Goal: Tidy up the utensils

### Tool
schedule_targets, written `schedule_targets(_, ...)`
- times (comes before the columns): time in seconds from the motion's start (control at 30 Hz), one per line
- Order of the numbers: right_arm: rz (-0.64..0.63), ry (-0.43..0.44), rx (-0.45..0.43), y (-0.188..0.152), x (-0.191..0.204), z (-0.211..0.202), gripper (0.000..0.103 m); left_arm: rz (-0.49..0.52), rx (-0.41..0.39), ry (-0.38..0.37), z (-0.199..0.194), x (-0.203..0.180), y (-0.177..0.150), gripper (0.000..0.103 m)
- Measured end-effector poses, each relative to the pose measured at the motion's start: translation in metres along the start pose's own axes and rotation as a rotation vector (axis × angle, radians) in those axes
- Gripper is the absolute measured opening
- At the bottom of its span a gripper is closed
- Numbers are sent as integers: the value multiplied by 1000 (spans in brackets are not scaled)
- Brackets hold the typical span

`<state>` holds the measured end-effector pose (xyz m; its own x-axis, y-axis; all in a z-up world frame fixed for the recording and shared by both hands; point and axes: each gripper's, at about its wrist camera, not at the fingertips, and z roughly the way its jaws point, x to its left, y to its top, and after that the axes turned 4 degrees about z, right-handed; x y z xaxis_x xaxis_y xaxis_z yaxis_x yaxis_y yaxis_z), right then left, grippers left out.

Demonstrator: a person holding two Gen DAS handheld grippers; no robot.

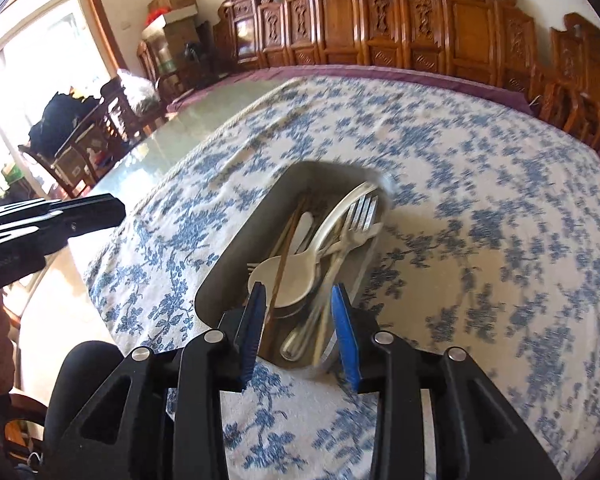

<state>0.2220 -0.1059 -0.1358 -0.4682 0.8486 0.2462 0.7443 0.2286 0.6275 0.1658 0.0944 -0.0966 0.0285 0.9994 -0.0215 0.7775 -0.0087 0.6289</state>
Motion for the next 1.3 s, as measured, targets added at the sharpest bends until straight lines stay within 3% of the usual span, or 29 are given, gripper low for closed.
schedule_targets(0.03,7,-18,-19,-1,-3,-11,54,3,-9,0,-4,-2,0,25)
schedule_targets(0.13,24,-63,-78,-6,-11,-41,69,11,-38,2,-17,-10,-1,43)
schedule_targets(0.2,38,-89,-110,-10,-15,-60,80,21,-62,9,-26,-15,-2,65)
schedule_targets(0.27,48,-116,-153,-15,-19,-81,92,28,-88,19,-37,-20,-5,76)
schedule_targets(0.4,62,-153,-205,-28,-23,-113,100,35,-137,13,-56,-30,-12,92)
schedule_targets(0.83,98,-265,-319,-67,-18,-203,100,69,-193,-17,-106,-71,-36,95)
schedule_targets(1.3,91,-324,-498,-68,8,-290,100,111,-350,7,-198,-99,-33,95)
